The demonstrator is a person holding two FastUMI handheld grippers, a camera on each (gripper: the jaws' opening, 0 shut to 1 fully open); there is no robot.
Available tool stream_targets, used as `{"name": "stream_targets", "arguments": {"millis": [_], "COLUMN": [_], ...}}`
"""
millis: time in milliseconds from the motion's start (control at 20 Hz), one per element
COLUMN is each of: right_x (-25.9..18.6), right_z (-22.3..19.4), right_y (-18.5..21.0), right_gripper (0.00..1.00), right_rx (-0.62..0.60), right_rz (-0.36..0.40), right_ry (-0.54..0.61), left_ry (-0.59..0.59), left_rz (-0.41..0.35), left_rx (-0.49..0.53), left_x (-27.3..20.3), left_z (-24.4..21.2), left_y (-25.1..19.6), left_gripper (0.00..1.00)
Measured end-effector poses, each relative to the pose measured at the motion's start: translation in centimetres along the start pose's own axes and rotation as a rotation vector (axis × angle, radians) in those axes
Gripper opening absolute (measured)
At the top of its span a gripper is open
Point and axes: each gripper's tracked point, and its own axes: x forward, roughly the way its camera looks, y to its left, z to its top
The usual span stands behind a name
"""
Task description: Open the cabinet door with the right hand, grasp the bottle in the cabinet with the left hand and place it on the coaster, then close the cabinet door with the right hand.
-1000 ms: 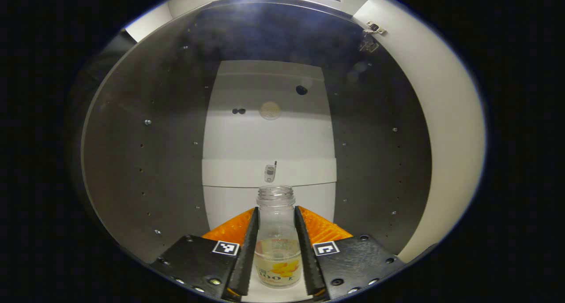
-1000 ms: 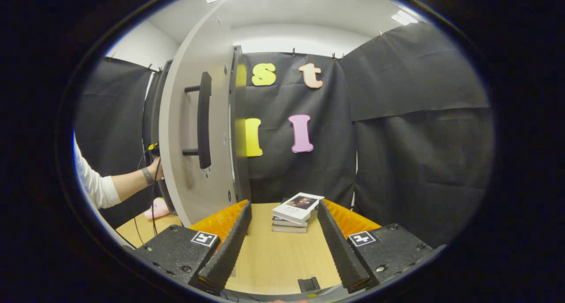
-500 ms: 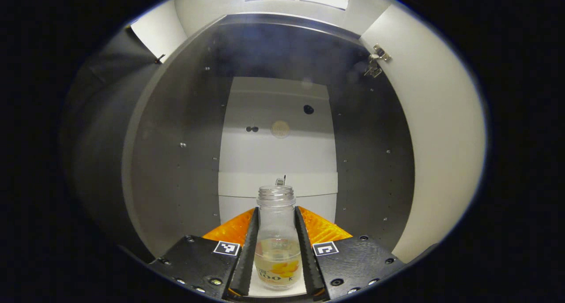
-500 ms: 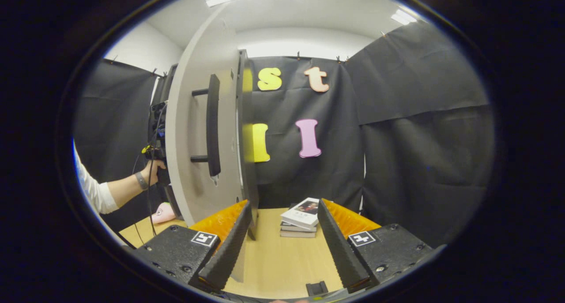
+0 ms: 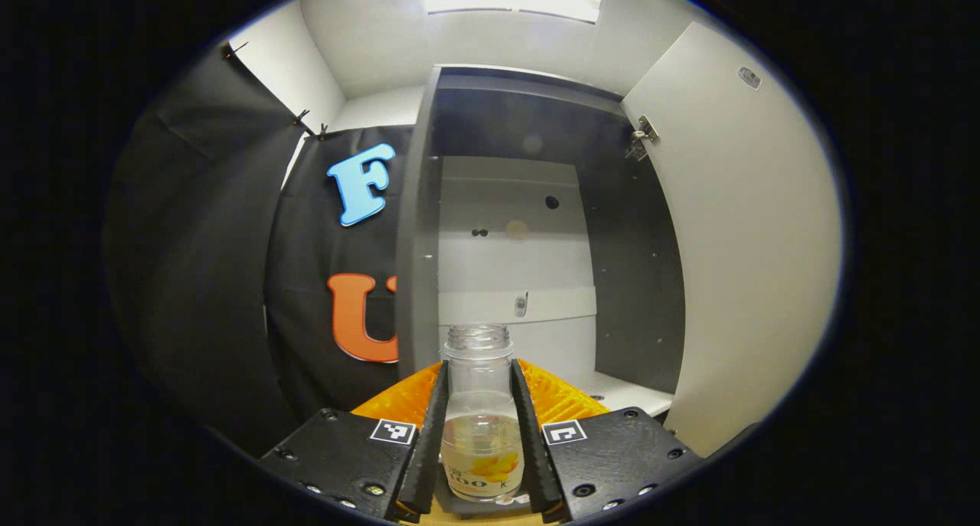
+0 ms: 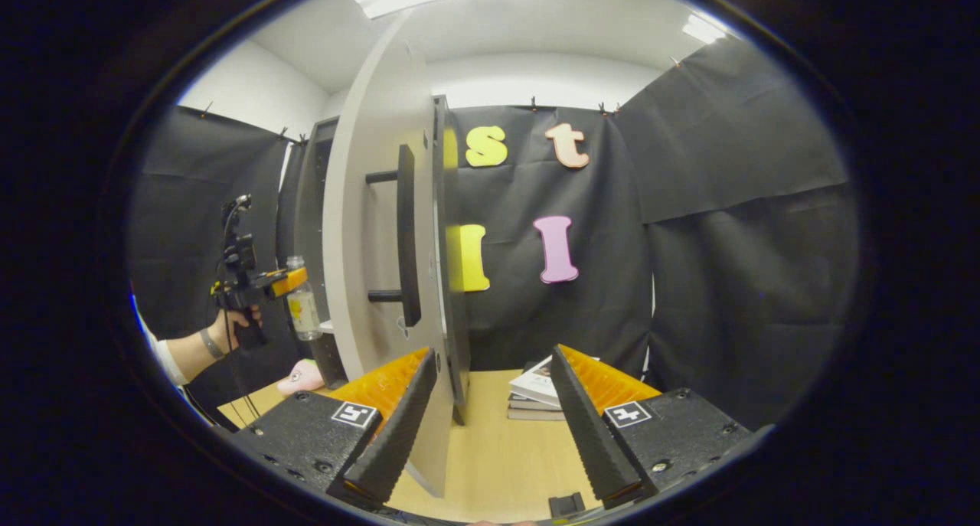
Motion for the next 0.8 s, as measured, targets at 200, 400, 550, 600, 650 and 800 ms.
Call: {"name": "stream_targets", "arguments": {"millis": [200, 400, 550, 600, 650, 800], "right_x": [-0.5, -0.8, -1.3, -1.5, -1.7, -2.3], "right_z": [1.5, 2.9, 4.0, 4.6, 5.1, 6.1], "right_y": [0.7, 1.1, 1.4, 1.4, 1.3, 1.5], "right_gripper": [0.93, 0.93, 0.93, 0.93, 0.93, 0.93], "right_rx": [0.001, 0.014, 0.025, 0.028, 0.033, 0.049], "right_rz": [0.011, 0.007, -0.001, -0.008, -0.013, -0.026], "right_ry": [-0.038, -0.069, -0.084, -0.095, -0.105, -0.123], "left_ry": [0.030, 0.021, 0.057, 0.067, 0.074, 0.090], "left_rz": [0.068, 0.146, 0.198, 0.218, 0.239, 0.283], "left_rx": [-0.006, -0.008, -0.008, 0.000, 0.008, 0.008], "left_x": [-5.3, -9.8, -12.7, -13.6, -14.5, -16.7], "left_z": [-4.9, -8.8, -12.9, -14.3, -15.7, -19.6], "left_y": [2.7, 4.8, 5.7, 6.1, 6.5, 6.9], "left_gripper": [0.46, 0.45, 0.46, 0.46, 0.46, 0.45]}}
